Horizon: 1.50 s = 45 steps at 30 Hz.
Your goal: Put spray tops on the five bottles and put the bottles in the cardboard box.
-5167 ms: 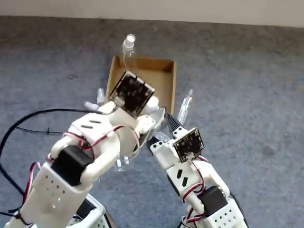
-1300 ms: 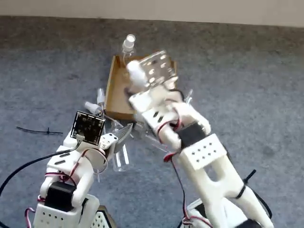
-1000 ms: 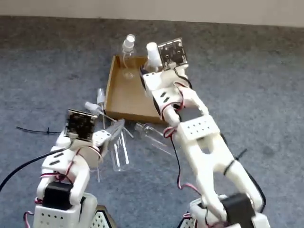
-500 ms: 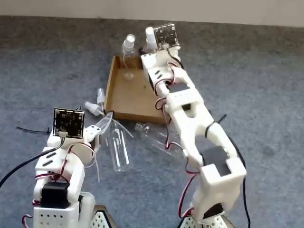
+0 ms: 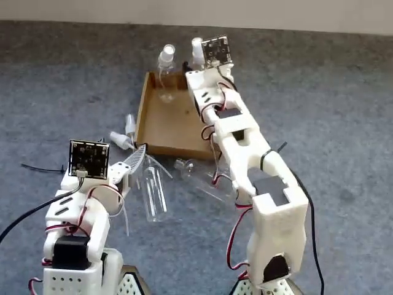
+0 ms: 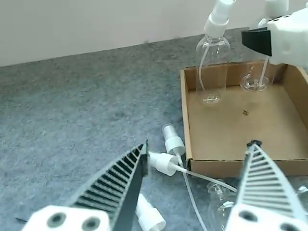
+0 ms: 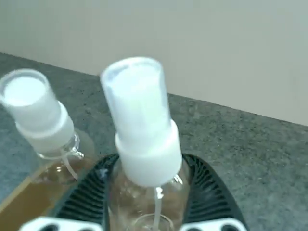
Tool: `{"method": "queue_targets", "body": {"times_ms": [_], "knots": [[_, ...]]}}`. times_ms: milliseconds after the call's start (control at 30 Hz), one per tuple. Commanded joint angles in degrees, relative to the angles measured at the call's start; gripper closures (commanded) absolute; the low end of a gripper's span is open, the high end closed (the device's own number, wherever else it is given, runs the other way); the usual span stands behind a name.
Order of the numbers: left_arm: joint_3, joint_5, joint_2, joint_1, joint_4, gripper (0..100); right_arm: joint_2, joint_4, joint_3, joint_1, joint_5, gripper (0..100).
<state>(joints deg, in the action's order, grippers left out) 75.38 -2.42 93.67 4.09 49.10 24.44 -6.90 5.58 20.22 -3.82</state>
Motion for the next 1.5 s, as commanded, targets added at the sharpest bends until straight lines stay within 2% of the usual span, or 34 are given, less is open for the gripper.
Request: {"method": "queue_targets", "body": {"times_ms": [0,367,667,900,1167,1333,1467], "knots": [[-0.2,0.0,-0.3,-1.1,-1.1,71,0.0,-1.7,-3.4,-1.0,0.3,99.4],[-0.2,0.0,-0.3,-1.2,-1.0,71,3.1,-1.3,-3.3,-0.9,-0.2,98.7],[-0.2,0.0,-0.3,-1.2,-1.0,71,3.0,-1.0,-3.1,-0.7,-0.2,85.1],[-0.2,0.0,-0.3,-1.2,-1.0,71,2.9,4.0,-4.2,-0.7,-0.3,84.1],[-0.1,0.0,-0.4,-1.2,-1.0,71,2.9,8.1,-6.9,-0.6,-0.3,72.7],[-0.1,-0.1,-0.4,-1.2,-1.1,71,2.9,8.8,-10.2,-0.6,-0.3,72.7],[-0.1,-0.1,-0.4,-1.2,-1.1,71,2.9,16.6,-17.5,-0.6,-0.2,72.7]]}}
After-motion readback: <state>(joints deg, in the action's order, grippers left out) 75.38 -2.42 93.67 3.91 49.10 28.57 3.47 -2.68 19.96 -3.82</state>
